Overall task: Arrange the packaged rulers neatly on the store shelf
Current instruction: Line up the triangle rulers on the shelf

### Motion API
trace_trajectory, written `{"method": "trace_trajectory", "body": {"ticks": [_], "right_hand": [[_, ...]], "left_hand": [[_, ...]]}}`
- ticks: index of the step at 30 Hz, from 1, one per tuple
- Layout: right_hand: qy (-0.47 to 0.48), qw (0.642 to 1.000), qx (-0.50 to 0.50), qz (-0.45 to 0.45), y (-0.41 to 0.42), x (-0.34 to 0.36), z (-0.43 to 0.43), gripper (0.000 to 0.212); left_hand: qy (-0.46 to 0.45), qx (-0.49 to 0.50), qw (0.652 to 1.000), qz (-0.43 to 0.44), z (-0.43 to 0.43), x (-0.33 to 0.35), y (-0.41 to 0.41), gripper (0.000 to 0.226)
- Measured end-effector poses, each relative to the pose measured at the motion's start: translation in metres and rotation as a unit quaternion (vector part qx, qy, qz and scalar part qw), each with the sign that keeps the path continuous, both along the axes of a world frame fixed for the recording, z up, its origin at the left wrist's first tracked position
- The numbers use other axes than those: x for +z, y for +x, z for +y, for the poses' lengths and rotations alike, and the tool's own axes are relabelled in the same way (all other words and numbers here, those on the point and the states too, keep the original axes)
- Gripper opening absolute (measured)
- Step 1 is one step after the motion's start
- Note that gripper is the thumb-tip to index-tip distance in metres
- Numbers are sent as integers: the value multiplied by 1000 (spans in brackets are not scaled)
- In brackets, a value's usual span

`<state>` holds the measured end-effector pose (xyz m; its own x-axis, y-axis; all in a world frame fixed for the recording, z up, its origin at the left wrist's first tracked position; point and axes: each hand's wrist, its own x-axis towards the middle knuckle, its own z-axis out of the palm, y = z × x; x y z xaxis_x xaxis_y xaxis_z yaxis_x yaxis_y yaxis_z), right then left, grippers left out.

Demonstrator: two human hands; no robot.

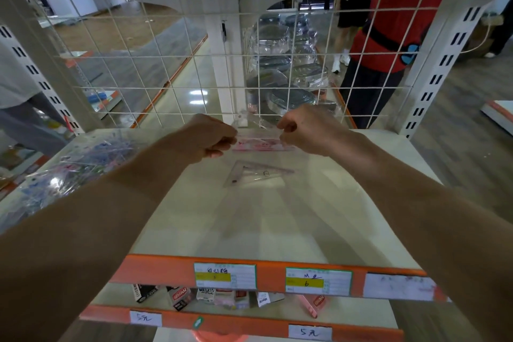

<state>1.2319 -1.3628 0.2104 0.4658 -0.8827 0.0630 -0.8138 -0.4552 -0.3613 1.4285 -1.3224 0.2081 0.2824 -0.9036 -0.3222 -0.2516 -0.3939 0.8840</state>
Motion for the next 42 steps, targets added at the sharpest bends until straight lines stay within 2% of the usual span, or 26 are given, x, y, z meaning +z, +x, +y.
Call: {"method": "trace_trajectory", "body": {"ticks": [3,6,7,10,12,14,17,19,22,27,30,34,36,39,42], "right_hand": [[0,1000,6,30,5,-3,-6,12],[-8,999,29,23,9,-7,-8,23],[-13,999,36,22,10,-8,-9,21],[-11,998,23,51,12,-13,-19,31],[16,998,-3,58,16,-15,-26,21],[41,996,-20,79,20,-15,-30,12],[80,992,-15,98,23,-15,-30,32],[94,990,-13,104,24,-15,-30,11],[104,988,-23,111,26,-14,-30,30],[115,987,-27,106,27,-19,-32,36],[100,989,-29,103,25,-23,-31,37],[68,992,-27,100,23,-27,-32,21],[62,993,-23,101,22,-26,-30,25],[46,993,-15,108,22,-25,-26,33],[30,993,-14,109,24,-28,-26,26]], "left_hand": [[-4,16,1000,-6,-8,-1,-1,12],[-4,28,999,-26,-16,-4,-1,11],[-3,26,999,-45,-17,-4,-1,9],[-4,-2,989,-150,-19,-9,1,5],[-21,11,983,-180,-22,-13,5,9],[-34,29,981,-191,-23,-17,8,12],[-44,32,976,-210,-22,-19,8,14],[-47,31,975,-217,-21,-20,8,14],[-50,21,973,-226,-20,-23,10,15],[-60,24,970,-235,-17,-25,10,16],[-58,22,969,-238,-15,-26,10,15],[-62,18,968,-244,-14,-28,9,14],[-59,15,964,-260,-15,-30,9,13],[-59,-17,947,-314,-15,-34,10,12],[-40,-70,890,-449,-14,-36,7,26]]}}
